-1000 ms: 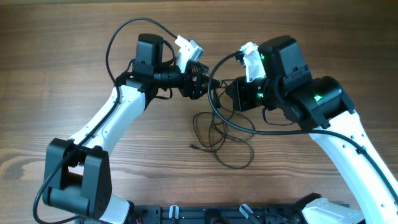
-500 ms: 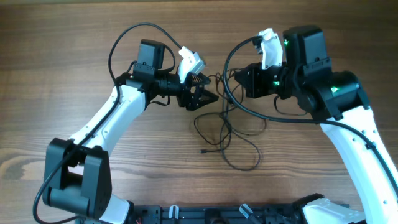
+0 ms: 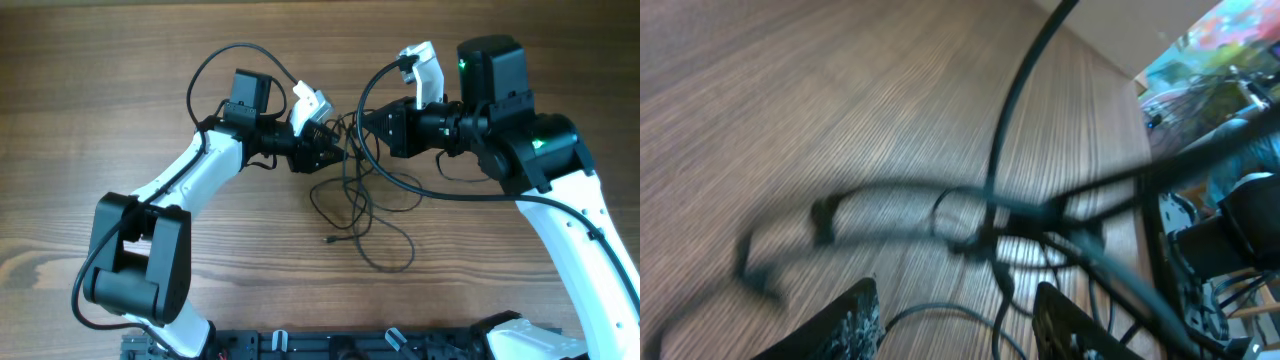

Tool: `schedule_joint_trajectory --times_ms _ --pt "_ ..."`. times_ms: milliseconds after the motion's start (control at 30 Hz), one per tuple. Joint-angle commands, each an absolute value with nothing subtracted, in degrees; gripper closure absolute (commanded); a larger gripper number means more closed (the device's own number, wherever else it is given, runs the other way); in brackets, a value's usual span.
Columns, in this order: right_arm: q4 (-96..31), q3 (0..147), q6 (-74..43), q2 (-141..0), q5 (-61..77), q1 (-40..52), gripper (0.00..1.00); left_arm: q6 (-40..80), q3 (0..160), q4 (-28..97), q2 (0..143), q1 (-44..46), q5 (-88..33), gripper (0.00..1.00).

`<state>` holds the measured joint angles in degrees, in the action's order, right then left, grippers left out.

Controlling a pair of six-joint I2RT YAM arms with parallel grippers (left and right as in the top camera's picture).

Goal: Untangle cables
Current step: 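Move both grippers to the cable pile and grasp cables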

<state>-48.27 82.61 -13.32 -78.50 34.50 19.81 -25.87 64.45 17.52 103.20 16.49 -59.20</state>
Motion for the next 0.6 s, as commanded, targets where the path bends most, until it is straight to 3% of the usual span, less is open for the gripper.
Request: schedule_joint_trajectory --times_ms 0,167,567 --pt "-47.6 83.4 -12.6 -77.2 35.9 19.7 0.96 -26.6 64.8 16.1 103.4 16.3 -67.5 0.42" --pt "-48.1 83.4 -12.6 -77.2 28.9 19.7 0.96 -26.7 64.8 16.9 103.4 16.3 -74.0 0.24" --pt "-45.6 83.4 -12.2 -77.2 43.4 19.7 0.96 -26.6 64.8 11.4 103.4 18.1 -70.8 0.36"
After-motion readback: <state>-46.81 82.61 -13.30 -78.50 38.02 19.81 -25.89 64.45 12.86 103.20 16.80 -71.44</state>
